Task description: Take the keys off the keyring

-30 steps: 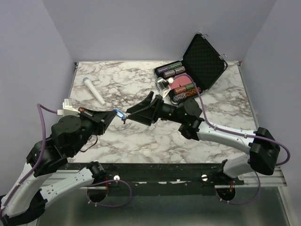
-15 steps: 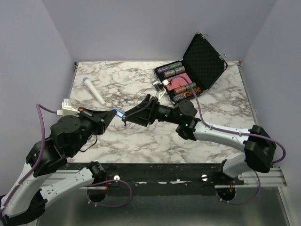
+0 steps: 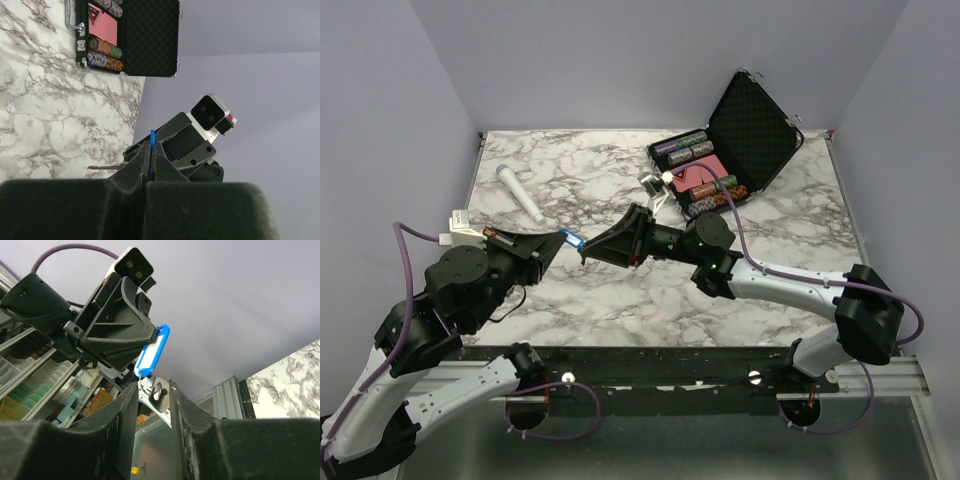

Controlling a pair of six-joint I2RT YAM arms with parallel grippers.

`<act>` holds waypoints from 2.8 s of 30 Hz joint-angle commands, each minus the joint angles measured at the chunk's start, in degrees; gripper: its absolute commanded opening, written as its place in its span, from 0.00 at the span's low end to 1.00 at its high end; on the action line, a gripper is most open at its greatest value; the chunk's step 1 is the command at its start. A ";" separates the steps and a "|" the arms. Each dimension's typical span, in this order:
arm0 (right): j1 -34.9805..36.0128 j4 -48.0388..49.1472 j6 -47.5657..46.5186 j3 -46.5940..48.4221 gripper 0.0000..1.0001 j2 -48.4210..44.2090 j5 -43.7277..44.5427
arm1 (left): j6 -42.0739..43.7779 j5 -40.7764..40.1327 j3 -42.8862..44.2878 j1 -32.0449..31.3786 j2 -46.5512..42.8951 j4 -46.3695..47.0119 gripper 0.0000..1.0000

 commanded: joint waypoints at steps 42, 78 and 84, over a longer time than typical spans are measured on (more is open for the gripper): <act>0.41 -30.68 -14.91 8.28 0.01 -4.69 -6.01 | 6.49 -1.14 -2.54 -0.16 -5.45 -0.90 0.61; 0.49 -90.40 -37.95 23.31 0.01 -12.17 -17.35 | 59.68 57.31 -13.09 -0.16 -2.56 21.60 0.57; 0.58 -90.92 -38.04 25.07 0.01 -11.73 -18.67 | 59.85 58.10 -13.09 -0.16 -1.07 22.83 0.55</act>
